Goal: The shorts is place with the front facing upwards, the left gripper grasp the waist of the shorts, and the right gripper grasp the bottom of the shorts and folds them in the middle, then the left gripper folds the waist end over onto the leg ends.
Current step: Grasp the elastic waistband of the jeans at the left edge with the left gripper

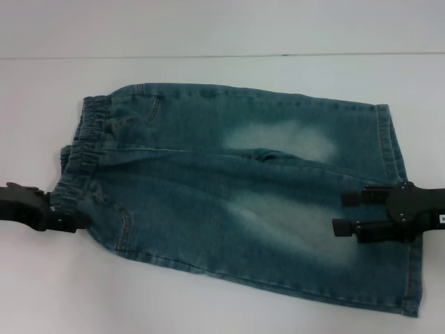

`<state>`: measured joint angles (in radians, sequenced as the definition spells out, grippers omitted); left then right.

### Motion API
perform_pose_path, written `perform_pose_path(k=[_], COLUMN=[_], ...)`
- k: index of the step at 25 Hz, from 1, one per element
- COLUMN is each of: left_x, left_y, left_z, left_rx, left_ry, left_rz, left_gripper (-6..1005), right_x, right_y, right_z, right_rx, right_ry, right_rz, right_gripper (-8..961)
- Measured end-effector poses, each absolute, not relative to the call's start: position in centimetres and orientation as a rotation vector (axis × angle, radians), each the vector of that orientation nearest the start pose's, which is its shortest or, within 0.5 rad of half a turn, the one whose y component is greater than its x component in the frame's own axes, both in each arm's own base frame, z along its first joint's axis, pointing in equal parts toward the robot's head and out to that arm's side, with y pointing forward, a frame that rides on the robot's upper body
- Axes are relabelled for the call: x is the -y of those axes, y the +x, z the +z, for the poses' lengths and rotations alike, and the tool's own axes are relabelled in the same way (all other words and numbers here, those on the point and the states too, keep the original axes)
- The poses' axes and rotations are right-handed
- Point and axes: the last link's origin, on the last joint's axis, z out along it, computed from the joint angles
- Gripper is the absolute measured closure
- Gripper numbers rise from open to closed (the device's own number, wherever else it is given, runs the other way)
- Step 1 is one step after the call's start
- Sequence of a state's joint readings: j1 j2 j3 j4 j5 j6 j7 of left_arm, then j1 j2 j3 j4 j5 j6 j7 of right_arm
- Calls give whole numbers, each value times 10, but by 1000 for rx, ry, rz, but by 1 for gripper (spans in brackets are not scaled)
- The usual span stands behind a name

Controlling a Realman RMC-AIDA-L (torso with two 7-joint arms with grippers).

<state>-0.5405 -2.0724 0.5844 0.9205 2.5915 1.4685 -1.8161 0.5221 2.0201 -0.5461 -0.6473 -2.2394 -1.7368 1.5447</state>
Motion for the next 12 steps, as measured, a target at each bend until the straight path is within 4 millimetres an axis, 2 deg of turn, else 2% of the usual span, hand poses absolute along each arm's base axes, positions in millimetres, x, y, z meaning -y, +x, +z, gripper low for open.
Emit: perform_pose_path(k=[8, 12], left_x=[-336, -338], left_y=[-317, -317], left_z=[46, 47], left_rx=[1071, 1065], left_ry=[-2557, -2555], left_rz=[34, 35], left_gripper=[127, 265], right_x=[-302, -302], right_y=[292, 293], right_z=[21, 21], right_rx=[-949, -946], right_ry=[-2818, -2814], right_rz=[598, 597], right_gripper=[102, 102])
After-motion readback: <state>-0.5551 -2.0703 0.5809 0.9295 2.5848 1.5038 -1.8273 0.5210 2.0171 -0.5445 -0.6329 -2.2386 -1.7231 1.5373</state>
